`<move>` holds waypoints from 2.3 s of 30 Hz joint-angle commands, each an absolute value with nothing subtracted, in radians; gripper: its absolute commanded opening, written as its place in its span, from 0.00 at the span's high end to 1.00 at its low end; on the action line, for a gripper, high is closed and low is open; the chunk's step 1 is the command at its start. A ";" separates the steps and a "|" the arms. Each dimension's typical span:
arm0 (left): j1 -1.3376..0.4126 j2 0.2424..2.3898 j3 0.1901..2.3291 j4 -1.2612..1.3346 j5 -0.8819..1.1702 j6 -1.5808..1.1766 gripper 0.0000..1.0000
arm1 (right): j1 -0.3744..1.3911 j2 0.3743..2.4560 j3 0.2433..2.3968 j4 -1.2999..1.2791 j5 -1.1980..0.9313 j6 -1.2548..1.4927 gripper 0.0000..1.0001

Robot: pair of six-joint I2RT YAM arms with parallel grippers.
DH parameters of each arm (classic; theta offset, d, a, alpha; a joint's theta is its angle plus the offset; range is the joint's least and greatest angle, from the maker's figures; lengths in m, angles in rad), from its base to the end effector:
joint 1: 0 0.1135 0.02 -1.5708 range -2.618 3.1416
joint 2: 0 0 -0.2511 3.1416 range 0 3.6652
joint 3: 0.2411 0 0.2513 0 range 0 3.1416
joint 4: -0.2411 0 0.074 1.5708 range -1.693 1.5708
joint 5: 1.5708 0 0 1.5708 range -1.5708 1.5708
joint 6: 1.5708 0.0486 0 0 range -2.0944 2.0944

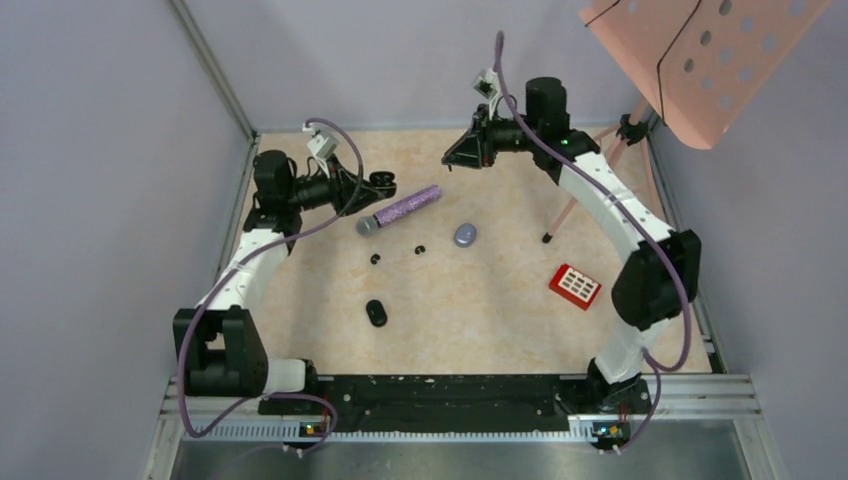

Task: Insert the wireless bluetooth earbuds into the charging case
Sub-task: Place the earbud in the charging case.

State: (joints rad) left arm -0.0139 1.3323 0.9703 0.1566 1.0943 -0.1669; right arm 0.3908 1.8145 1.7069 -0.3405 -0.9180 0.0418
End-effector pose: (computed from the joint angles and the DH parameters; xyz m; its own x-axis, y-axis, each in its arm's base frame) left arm 0.3038 -0.0474 0.3075 -0.3467 -0.0714 -0.9353 0.8302 0.4408 -0.3414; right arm 0.3764 0.1968 0.3458 -0.4376 -0.1528 -0.8861 -0.8758 0.2955 0.3815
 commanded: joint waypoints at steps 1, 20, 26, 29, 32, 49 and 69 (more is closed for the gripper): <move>-0.057 1.355 1.038 0.347 1.208 -0.239 1.00 | 0.421 1.703 1.601 0.131 -1.104 0.283 1.00; -0.144 1.336 1.178 0.376 1.154 -0.378 1.00 | 0.529 1.676 1.586 0.423 -0.859 0.441 1.00; -0.144 1.338 1.186 0.404 1.122 -0.409 1.00 | 0.530 1.698 1.604 0.425 -0.887 0.460 1.00; -0.144 1.339 1.191 0.417 1.118 -0.423 1.00 | 0.532 1.699 1.607 0.399 -0.877 0.445 1.00; -0.144 1.335 1.197 0.424 1.107 -0.426 1.00 | 0.535 1.690 1.604 0.351 -0.824 0.409 1.00; -0.144 1.330 1.202 0.449 1.080 -0.453 1.00 | 0.567 1.700 1.617 0.313 -0.743 0.393 1.00; -0.137 1.320 1.179 0.485 1.068 -0.466 1.00 | 0.571 1.739 1.679 0.213 -0.751 0.351 0.94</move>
State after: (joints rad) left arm -0.1379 1.3693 1.1595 0.3969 1.0618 -0.4545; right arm 0.5556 1.7180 1.6154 0.2596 -0.7467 0.3882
